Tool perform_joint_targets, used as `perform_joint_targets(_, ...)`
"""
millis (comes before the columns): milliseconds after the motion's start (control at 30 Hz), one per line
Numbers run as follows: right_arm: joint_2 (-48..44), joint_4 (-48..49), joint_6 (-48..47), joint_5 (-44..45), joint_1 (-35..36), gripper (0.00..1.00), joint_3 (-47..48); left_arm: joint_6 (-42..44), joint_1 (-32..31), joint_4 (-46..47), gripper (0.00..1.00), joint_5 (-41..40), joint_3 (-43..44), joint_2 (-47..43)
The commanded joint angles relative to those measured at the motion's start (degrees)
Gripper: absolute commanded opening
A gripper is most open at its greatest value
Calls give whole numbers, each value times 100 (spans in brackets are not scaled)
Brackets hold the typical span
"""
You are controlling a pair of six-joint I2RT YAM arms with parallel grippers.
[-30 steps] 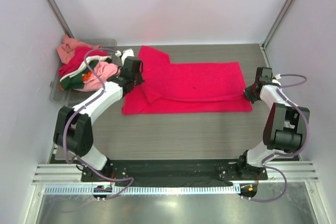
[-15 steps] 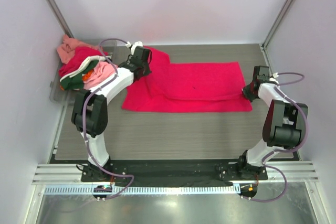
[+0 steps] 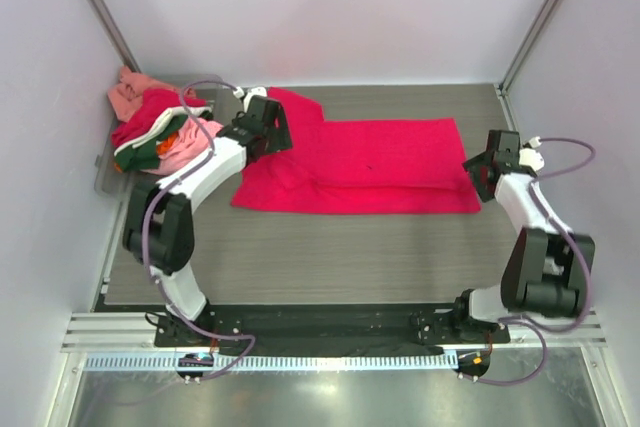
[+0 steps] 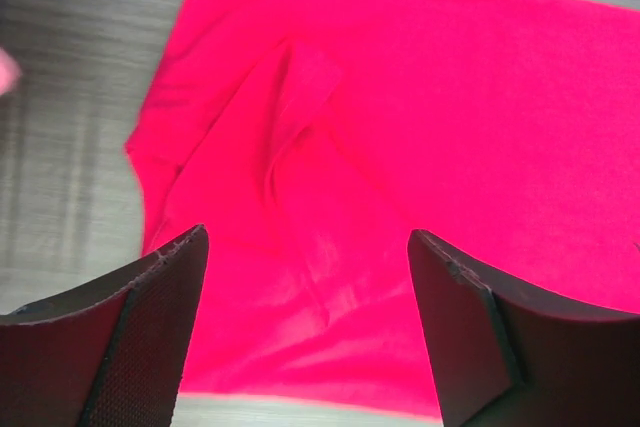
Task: Fold and stack the t-shirts
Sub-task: Fold the tshirt
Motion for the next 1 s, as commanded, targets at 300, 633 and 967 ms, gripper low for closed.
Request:
perform_joint_targets(300,-2077,364,-148,39,22,50,-1824,-887,-106,659,79,169,-2710,-2756)
perform_joint_targets(633,-1164,953,-77,-172,-22,44,-1860,-1458,-97,1503,77,406,-4047,-3662)
perform_joint_targets(967,-671,1340,177,-119,-189,44,-1878,-2003,-97,1652,78,126,-4364,-3917)
